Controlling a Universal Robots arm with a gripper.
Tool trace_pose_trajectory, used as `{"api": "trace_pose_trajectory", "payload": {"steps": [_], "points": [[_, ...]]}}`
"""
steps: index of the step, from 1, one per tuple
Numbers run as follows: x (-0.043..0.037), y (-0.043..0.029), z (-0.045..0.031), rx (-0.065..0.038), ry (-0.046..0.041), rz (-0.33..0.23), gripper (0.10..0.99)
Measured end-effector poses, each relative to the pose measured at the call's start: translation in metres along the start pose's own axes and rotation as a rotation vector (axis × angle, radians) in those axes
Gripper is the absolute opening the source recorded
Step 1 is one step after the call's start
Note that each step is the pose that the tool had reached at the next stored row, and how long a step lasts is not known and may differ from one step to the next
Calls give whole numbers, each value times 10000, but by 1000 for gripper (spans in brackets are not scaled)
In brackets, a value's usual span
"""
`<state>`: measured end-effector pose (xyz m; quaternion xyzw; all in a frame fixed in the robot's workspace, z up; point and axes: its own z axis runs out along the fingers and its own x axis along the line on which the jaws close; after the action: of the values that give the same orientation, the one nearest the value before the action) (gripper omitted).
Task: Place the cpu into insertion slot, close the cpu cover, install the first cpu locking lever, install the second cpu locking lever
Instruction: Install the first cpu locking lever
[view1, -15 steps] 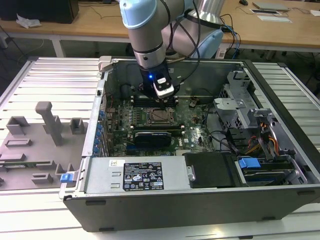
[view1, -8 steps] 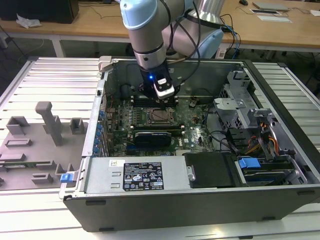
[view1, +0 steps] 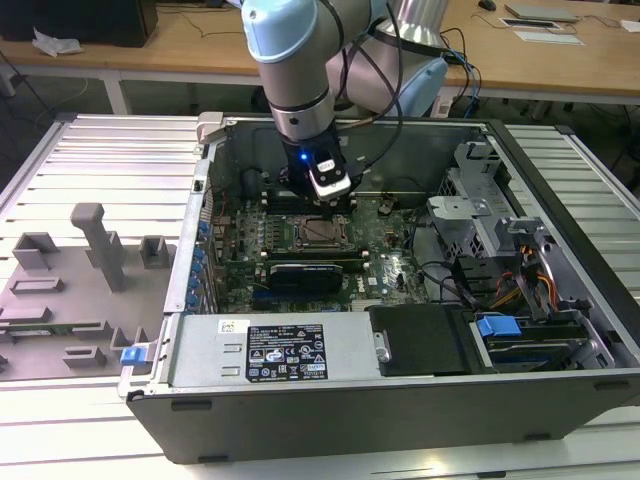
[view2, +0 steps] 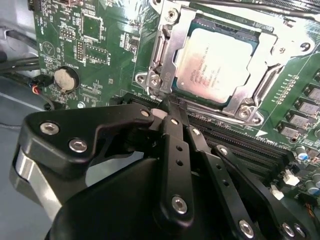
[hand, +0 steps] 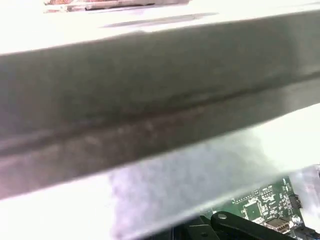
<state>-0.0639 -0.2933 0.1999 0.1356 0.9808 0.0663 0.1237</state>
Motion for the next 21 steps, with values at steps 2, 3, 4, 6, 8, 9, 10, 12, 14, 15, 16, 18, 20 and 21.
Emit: {"api": "trace_pose_trajectory", "payload": {"steps": [2, 3, 4, 6, 8, 9, 10, 12, 14, 15, 16, 18, 20, 21], "points": [[-13, 9, -56, 1, 0, -1, 106], [-19, 13, -81, 3, 1, -2, 106], [-28, 20, -120, 3, 1, -1, 106], [-43, 30, -181, 4, 1, -2, 106], [-43, 30, -181, 1, 0, -2, 106], [-43, 30, -181, 1, 0, -1, 106], [-43, 30, -181, 3, 1, -1, 106], [-54, 33, -176, 124, 406, 39, 106], [-65, 36, -172, 230, 760, 75, 106], [-73, 38, -168, 297, 966, 95, 106], [-82, 40, -164, 369, 1164, 111, 106], [-91, 37, -160, 479, 1354, 120, 106], [-95, 22, -162, 534, 1343, 111, 106], [-98, 8, -162, 557, 1336, 107, 106]]}}
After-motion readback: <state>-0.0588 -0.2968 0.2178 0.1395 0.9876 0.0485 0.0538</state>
